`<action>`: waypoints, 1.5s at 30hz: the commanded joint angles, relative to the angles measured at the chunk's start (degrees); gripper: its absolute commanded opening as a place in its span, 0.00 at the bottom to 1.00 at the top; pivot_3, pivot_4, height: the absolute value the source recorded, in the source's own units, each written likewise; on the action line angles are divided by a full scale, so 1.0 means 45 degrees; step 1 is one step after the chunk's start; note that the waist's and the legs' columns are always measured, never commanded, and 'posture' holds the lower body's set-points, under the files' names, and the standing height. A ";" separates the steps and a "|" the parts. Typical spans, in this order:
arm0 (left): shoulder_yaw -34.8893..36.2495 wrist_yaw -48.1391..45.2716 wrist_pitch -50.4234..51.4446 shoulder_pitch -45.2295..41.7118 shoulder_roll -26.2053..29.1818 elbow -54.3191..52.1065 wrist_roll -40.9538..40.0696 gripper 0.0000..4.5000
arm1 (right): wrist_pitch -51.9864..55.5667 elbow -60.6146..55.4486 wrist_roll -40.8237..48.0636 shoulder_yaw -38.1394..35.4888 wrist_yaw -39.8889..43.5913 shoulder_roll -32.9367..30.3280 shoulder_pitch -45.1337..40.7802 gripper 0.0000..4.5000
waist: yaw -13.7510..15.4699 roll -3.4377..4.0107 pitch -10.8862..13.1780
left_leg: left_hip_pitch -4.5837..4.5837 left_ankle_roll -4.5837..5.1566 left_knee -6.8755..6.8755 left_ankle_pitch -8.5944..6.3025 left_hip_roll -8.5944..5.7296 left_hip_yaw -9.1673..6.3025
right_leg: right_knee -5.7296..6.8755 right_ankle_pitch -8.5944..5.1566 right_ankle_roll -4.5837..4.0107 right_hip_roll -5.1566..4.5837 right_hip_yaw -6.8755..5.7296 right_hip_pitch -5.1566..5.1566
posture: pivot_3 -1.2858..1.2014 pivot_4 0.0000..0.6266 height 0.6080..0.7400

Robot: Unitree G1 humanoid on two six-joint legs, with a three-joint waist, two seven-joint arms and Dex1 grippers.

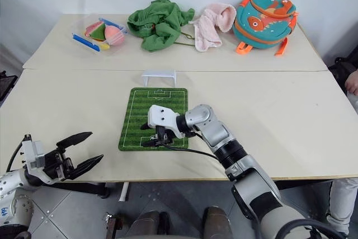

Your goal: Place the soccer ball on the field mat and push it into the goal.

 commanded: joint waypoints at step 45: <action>0.0480 0.2452 0.1292 -0.2277 0.0589 0.0952 0.0251 1.00 | -0.2195 0.4223 0.0880 -0.4504 -0.3769 -0.1931 -0.3051 0.01 | -0.0040 0.0005 0.0010 | -0.0014 0.0003 -0.0039 -0.0010 -0.0017 -0.0017 | 0.0000 0.0000 0.0000 -0.0006 -0.0017 -0.0013 | 0.52 0.24 1.00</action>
